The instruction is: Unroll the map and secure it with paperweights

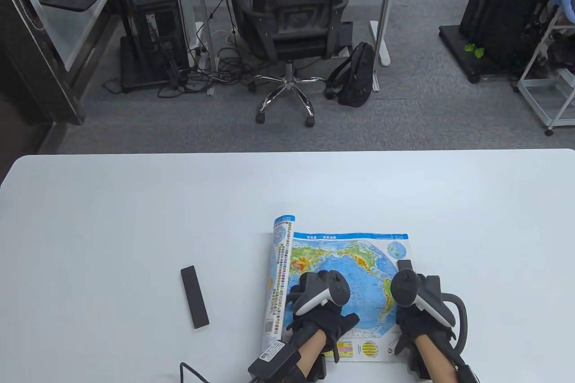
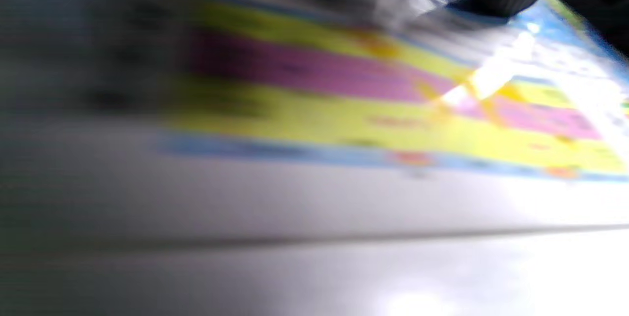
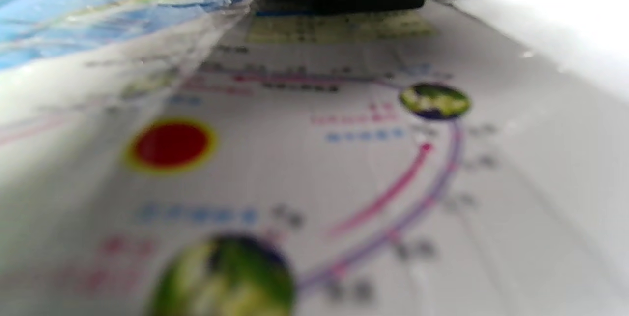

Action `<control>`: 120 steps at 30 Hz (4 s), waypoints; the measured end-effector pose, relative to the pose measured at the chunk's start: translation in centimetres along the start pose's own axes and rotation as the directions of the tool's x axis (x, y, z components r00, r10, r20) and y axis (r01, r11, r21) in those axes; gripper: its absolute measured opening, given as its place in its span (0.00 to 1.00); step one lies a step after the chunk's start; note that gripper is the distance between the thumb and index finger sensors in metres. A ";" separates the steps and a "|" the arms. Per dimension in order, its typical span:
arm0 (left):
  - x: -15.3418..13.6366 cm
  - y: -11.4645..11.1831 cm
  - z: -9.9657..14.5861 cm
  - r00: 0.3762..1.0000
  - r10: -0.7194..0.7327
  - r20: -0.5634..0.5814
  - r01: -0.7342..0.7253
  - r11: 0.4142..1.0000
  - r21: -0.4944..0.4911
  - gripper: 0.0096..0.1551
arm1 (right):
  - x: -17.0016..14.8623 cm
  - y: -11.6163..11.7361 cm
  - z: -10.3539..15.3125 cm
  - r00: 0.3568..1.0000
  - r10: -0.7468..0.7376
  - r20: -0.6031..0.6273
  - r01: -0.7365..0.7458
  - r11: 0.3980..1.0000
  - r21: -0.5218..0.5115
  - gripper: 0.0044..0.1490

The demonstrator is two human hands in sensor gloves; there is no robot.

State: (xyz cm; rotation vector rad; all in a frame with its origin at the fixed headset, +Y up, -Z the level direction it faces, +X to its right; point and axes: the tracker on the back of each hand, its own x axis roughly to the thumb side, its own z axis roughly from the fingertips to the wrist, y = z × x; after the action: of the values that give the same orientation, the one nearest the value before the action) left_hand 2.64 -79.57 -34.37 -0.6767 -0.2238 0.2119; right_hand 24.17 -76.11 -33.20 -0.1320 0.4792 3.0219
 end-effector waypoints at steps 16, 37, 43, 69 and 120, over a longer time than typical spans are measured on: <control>-10.3 0.8 3.9 0.993 -0.019 -0.116 0.020 1.000 0.006 0.54 | 0.4 0.1 0.0 0.999 0.050 -0.006 -0.050 0.999 0.008 0.37; -16.2 1.9 6.8 0.991 -0.025 -0.132 0.041 0.991 0.125 0.46 | 0.6 0.1 0.0 0.998 0.056 -0.005 -0.055 0.998 0.020 0.37; -17.0 2.3 7.2 0.996 -0.006 -0.091 0.019 0.989 0.147 0.41 | 1.0 -0.2 0.0 0.996 0.083 -0.020 -0.081 0.993 0.092 0.38; -18.7 2.5 7.2 0.993 0.115 -0.016 -0.111 0.983 0.148 0.38 | 24.3 1.8 -1.2 0.873 -0.076 0.481 -0.066 0.960 0.271 0.44; -25.0 2.4 9.9 0.886 0.356 -0.298 -0.288 0.925 0.249 0.51 | 25.9 2.8 -1.8 0.901 -0.037 0.433 -0.110 0.945 0.308 0.39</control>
State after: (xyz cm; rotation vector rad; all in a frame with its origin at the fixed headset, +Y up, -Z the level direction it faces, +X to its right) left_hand -24.24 -78.50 -31.85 -0.5378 0.2440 0.4282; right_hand -1.66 -77.69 -36.54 0.5657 0.9222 2.8188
